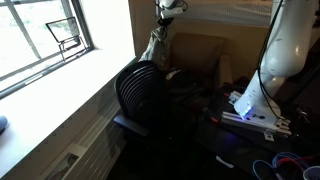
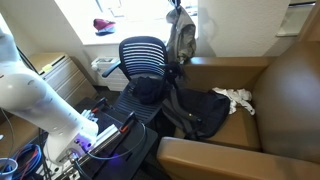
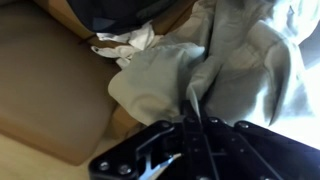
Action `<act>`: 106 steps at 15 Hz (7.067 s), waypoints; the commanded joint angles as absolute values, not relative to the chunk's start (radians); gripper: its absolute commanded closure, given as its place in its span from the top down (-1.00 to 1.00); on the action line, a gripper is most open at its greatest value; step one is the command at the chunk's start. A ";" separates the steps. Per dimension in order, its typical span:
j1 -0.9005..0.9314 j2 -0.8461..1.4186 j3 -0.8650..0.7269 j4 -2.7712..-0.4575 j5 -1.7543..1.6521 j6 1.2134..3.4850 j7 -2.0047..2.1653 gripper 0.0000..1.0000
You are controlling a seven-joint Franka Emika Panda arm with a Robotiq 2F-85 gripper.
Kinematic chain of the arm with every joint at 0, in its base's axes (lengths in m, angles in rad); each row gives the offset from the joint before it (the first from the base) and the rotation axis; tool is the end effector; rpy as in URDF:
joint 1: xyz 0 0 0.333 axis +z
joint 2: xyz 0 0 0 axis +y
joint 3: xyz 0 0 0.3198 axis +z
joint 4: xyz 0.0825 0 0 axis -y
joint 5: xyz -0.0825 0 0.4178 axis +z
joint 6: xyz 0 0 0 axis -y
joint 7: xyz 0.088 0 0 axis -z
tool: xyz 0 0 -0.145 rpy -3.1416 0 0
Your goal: Move the clothes on the black chair to the brown chair and then move the bag from the brown chair to the black
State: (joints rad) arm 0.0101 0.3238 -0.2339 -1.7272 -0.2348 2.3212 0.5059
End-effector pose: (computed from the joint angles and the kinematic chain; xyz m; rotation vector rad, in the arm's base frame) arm 0.6949 -0.1569 0.3815 2.7678 -0.8119 0.4498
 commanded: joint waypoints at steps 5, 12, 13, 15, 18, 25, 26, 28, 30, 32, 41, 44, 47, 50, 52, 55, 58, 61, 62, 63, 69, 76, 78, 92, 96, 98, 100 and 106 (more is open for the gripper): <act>-0.086 0.374 -0.335 -1.860 -0.281 2.336 0.659 -0.99; -0.087 0.409 -0.410 -1.829 -0.367 2.228 0.877 -0.99; -0.106 0.396 -0.428 -1.851 -0.379 2.229 0.904 -0.99; -0.144 0.375 -0.479 -1.892 -0.413 2.236 0.956 -0.99; -0.210 0.379 -0.558 -1.911 -0.464 2.237 1.033 -0.99; -0.254 0.403 -0.556 -1.887 -0.465 2.229 1.046 -0.95; -0.250 0.403 -0.552 -1.887 -0.465 2.228 1.047 -0.95; -0.249 0.403 -0.549 -1.887 -0.465 2.228 1.048 -0.45; -0.310 0.397 -0.493 -1.891 -0.337 2.281 0.939 -0.31; -0.368 0.414 -0.451 -1.877 -0.187 2.273 0.853 -0.02; -0.386 0.436 -0.465 -1.849 -0.065 2.244 0.710 0.72; -0.382 0.437 -0.460 -1.837 -0.066 2.234 0.703 0.94; -0.295 0.350 -0.428 -1.897 -0.137 2.310 0.659 1.00; -0.209 0.273 -0.390 -1.921 -0.185 2.324 0.653 1.00; -0.149 0.208 -0.350 -1.935 -0.214 2.317 0.646 1.00; -0.115 0.155 -0.284 -1.968 -0.218 2.344 0.580 1.00; -0.115 0.182 -0.267 -1.909 -0.216 2.301 0.614 1.00; -0.120 0.187 -0.269 -1.907 -0.216 2.301 0.617 1.00; -0.119 0.196 -0.242 -1.916 -0.167 2.327 0.548 1.00; -0.102 0.201 -0.213 -1.929 -0.147 2.348 0.502 1.00; -0.034 0.257 -0.062 -1.917 0.016 2.397 0.321 1.00; -0.028 0.274 -0.010 -1.904 0.048 2.261 0.017 1.00; -0.016 0.285 -0.008 -1.914 0.064 2.302 0.058 1.00; 0.136 0.445 0.144 -1.807 0.011 2.107 -0.103 1.00; 0.150 0.501 0.142 -1.735 -0.039 1.990 -0.126 1.00; 0.167 0.589 0.167 -1.695 -0.035 1.935 -0.163 1.00; 0.186 0.668 0.187 -1.658 -0.029 1.894 -0.191 1.00; 0.236 0.892 0.189 -1.469 -0.058 1.595 -0.227 1.00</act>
